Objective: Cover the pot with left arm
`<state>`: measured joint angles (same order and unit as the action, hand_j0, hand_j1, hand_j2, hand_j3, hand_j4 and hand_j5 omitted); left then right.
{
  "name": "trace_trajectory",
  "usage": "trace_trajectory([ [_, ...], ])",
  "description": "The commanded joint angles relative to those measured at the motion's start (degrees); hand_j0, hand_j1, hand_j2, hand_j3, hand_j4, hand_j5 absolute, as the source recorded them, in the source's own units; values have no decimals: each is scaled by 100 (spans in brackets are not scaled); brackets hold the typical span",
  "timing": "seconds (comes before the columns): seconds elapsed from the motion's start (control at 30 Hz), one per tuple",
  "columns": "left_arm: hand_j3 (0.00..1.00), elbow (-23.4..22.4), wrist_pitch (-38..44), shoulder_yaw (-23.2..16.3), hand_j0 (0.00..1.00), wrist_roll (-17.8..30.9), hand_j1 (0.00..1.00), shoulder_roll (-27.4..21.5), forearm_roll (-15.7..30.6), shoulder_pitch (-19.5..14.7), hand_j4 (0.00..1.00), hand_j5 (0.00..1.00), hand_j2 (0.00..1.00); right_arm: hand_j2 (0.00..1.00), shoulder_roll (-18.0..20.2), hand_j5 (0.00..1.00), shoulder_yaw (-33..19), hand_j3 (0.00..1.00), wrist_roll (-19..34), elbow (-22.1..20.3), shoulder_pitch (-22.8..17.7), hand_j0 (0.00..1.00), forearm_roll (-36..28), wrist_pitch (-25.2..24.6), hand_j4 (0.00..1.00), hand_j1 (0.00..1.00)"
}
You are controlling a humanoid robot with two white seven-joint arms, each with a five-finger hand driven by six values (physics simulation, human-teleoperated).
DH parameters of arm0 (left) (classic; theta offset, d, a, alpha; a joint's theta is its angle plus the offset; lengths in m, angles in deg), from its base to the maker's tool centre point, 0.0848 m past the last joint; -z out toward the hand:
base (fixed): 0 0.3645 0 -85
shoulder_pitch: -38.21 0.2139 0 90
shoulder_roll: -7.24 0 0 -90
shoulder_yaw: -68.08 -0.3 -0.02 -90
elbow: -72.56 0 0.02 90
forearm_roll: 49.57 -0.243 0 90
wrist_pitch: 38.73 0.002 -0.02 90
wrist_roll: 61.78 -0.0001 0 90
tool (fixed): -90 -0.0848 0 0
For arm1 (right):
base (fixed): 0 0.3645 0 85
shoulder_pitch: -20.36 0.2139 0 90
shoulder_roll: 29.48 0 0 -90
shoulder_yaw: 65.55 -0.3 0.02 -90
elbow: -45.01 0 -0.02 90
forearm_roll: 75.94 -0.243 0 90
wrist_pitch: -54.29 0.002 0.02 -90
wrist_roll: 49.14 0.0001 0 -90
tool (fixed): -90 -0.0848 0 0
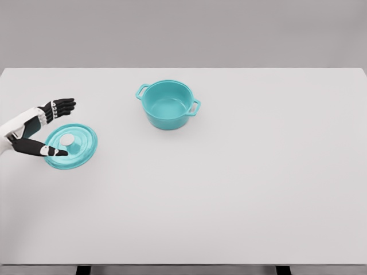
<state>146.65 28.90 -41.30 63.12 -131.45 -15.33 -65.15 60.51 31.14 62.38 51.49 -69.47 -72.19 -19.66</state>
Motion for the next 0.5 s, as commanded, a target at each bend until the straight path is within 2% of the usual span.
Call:
trace_trajectory([
  [0.0, 100, -325, 4, -5, 100, -79, 100, 44, 21, 0, 100, 100, 100, 100, 0, 100, -1, 100, 2, 3, 0, 100, 3, 3, 100, 100],
  [0.1, 100, -694, 4, -14, 100, -185, 100, 184, -84, -176, 100, 100, 100, 100, 0, 100, -1, 100, 2, 3, 0, 100, 3, 3, 100, 100],
  [0.2, 100, -721, 4, -251, 100, -158, 100, 298, -348, -237, 100, 100, 100, 100, 0, 100, -1, 100, 2, 3, 0, 100, 3, 3, 100, 100],
  [0.47, 100, -686, -49, -251, 100, -123, 100, 263, -375, -237, 100, 100, 100, 100, 0, 100, -1, 100, 2, 3, 0, 100, 3, 3, 100, 100],
])
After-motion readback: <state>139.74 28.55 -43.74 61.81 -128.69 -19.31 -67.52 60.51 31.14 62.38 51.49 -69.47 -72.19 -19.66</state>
